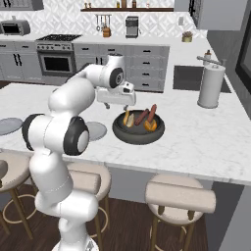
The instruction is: Place one bun and one sausage from the bowl on each plate.
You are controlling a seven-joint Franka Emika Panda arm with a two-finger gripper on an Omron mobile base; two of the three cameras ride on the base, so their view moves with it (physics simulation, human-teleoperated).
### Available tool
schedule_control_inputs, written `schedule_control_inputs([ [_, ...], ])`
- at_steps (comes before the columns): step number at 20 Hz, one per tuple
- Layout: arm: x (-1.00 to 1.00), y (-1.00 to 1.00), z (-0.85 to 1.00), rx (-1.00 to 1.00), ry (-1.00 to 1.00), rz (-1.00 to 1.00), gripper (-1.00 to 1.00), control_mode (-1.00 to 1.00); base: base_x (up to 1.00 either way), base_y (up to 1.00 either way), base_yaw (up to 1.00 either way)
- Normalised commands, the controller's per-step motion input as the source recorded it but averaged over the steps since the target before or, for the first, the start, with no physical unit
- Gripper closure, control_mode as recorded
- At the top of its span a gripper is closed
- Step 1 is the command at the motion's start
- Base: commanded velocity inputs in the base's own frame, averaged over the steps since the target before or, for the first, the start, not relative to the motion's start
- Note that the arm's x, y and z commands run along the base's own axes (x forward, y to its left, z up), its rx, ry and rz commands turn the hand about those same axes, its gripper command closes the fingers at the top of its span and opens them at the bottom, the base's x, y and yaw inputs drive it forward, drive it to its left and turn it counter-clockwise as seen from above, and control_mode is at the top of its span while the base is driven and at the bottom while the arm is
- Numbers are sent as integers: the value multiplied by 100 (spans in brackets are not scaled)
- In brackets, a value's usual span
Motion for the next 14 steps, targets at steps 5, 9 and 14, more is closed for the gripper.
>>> schedule_control_inputs([
  [5, 52, -2, -32, 0, 0, 0, -100, -100, 0, 0, 0],
  [9, 37, -4, -27, 0, 1, 0, -100, -100, 0, 0, 0],
  [14, 18, 0, -19, 0, 0, 0, -100, -100, 0, 0, 0],
])
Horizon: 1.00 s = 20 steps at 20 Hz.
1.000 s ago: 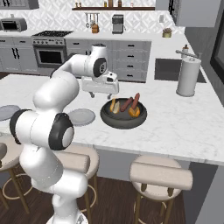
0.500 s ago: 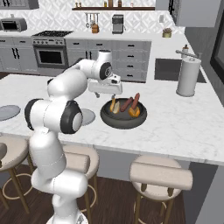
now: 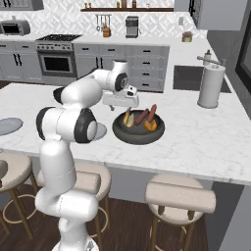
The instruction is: Place one bun and one sausage from the bowl on each plate.
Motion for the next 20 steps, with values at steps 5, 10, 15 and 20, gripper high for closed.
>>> schedule_control_inputs([
  [5, 9, 0, -18, 0, -1, 0, -100, -100, 0, 0, 0],
  [10, 1, -1, -38, -1, -21, 0, -100, -100, 0, 0, 0],
  [15, 9, -20, -14, 0, -18, 0, -100, -100, 0, 0, 0],
  [20, 28, -5, -11, 0, -8, 0, -100, -100, 0, 0, 0],
])
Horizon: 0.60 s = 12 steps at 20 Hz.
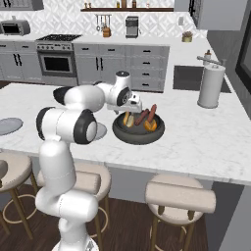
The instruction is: Place one bun and one sausage from the bowl on each plate.
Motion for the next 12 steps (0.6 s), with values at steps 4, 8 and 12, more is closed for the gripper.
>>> schedule_control_inputs([
  [4, 34, 0, 0, 0, 6, 0, -100, -100, 0, 0, 0],
  [8, 25, 0, -1, 0, 11, 0, -100, -100, 0, 0, 0],
  [12, 23, 0, -10, 0, 12, 0, -100, -100, 0, 0, 0],
])
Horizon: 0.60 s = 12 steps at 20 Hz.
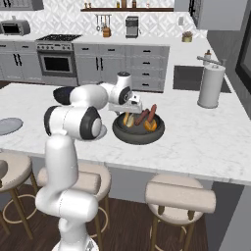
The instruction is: Place one bun and one sausage from the bowl on each plate.
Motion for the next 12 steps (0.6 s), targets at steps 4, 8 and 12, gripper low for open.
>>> schedule_control_inputs([
  [4, 14, 0, -25, -2, 13, 0, -100, -100, 0, 0, 0],
  [8, 1, 0, -38, -3, 8, 0, -100, -100, 0, 0, 0],
  [12, 0, 0, -15, 0, 6, 0, -100, -100, 0, 0, 0],
])
